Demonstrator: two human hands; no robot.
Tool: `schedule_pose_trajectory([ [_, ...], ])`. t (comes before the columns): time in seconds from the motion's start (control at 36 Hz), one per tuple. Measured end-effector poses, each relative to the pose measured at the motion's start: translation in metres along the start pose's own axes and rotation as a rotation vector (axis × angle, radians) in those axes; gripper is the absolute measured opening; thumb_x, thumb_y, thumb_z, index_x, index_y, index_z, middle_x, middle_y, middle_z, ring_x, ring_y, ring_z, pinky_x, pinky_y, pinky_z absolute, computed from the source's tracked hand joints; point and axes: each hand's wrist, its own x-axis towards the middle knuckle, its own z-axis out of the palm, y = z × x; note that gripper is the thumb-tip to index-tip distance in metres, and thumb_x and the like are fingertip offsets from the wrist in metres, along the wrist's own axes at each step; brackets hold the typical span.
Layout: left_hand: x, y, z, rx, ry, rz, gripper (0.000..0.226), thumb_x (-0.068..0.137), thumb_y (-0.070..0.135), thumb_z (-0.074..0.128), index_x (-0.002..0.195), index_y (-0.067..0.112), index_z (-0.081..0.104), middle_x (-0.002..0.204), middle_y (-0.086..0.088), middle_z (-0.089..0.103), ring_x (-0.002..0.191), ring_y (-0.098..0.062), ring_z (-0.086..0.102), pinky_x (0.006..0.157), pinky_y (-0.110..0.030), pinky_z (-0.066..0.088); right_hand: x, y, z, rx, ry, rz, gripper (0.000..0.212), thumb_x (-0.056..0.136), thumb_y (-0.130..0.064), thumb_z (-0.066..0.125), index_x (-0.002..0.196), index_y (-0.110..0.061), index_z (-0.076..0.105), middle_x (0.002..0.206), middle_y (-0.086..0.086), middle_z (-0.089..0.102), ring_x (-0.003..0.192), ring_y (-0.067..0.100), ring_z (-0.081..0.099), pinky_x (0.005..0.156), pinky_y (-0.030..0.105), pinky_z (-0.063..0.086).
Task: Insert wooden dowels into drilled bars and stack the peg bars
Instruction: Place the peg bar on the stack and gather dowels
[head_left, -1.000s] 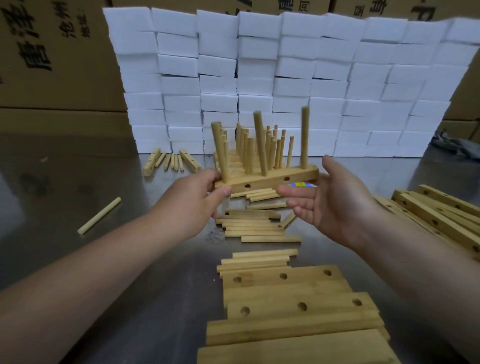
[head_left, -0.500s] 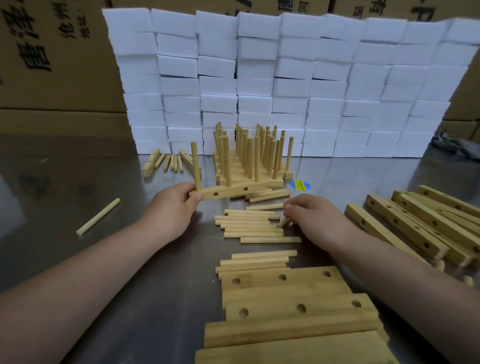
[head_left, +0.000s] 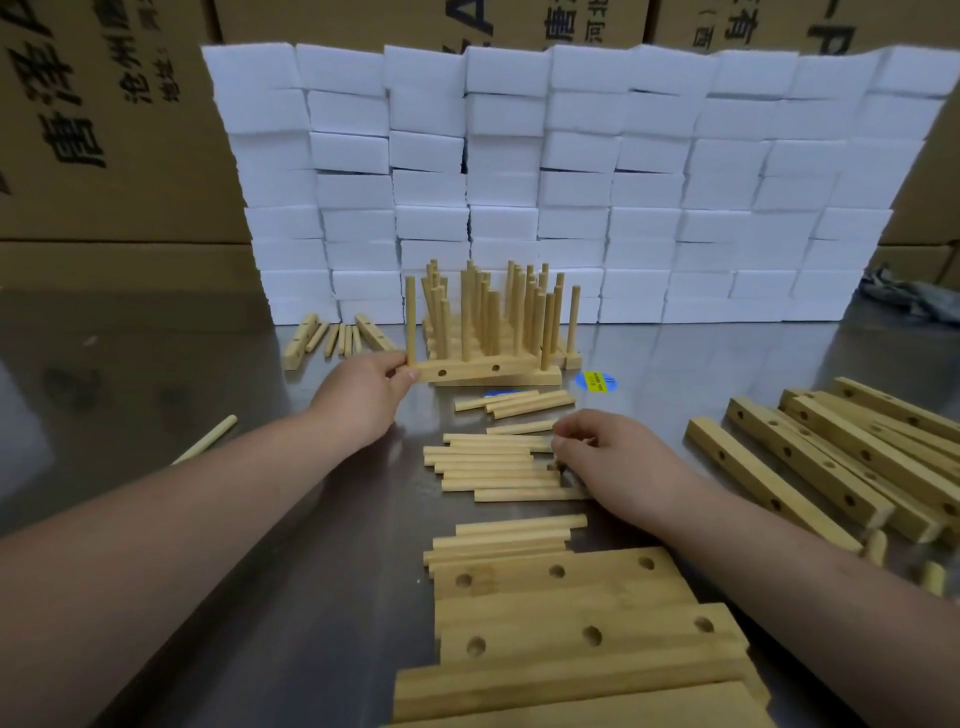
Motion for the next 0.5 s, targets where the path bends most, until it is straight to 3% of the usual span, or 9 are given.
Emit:
schedule_pose_trajectory([
  [0.06,0.002,0.004,0.005,0.016,-0.023,0.036,0.034,0.095,0.034,0.046,0.122,0.018,0.059,0.124,-0.01,0.054,0.098,-0.021,0.055,0.075,-0.026,0.039,0.0,0.0,0.0,-0.004,0.0,-0.006,0.007,0.093,-0.032,0.049,0.089,-0.035,0.054,0.072,-0.015,0.06,0.071,0.0,0.055,0.062,0.015,0.039],
  [0.17,0.004,0.007,0.016,0.074,-0.062,0.017,0.037,0.095,0.036,0.047,0.126,0.019,0.056,0.136,-0.011,0.047,0.113,-0.028,0.051,0.094,-0.034,0.041,-0.001,-0.001,0.0,-0.025,-0.001,-0.007,0.015,0.092,-0.033,0.049,0.078,-0.035,0.054,0.072,-0.014,0.059,0.072,0.0,0.055,0.063,0.015,0.04],
  [0.28,0.011,0.012,0.025,0.146,-0.099,0.024,0.026,0.094,0.033,0.047,0.109,0.016,0.061,0.117,-0.014,0.057,0.092,-0.025,0.056,0.07,-0.029,0.04,-0.001,-0.002,0.0,-0.049,-0.007,-0.001,0.022,0.092,-0.033,0.049,0.07,-0.036,0.052,0.073,-0.016,0.059,0.07,-0.001,0.054,0.061,0.015,0.038],
  [0.36,0.016,0.015,0.029,0.177,-0.054,-0.011,0.031,0.093,0.031,0.05,0.117,0.013,0.056,0.111,-0.009,0.059,0.094,-0.024,0.056,0.071,-0.028,0.039,-0.001,-0.003,0.0,-0.059,-0.014,-0.006,0.017,0.092,-0.034,0.049,0.075,-0.036,0.054,0.075,-0.016,0.058,0.073,0.001,0.053,0.062,0.016,0.039],
  [0.5,0.02,0.023,0.034,0.23,-0.004,-0.025,0.015,0.09,0.032,0.053,0.088,0.017,0.054,0.088,-0.004,0.06,0.076,-0.021,0.052,0.062,-0.03,0.039,-0.001,-0.002,0.0,-0.073,-0.02,-0.004,0.008,0.092,-0.035,0.048,0.091,-0.035,0.056,0.078,-0.018,0.056,0.073,0.0,0.052,0.061,0.015,0.037],
])
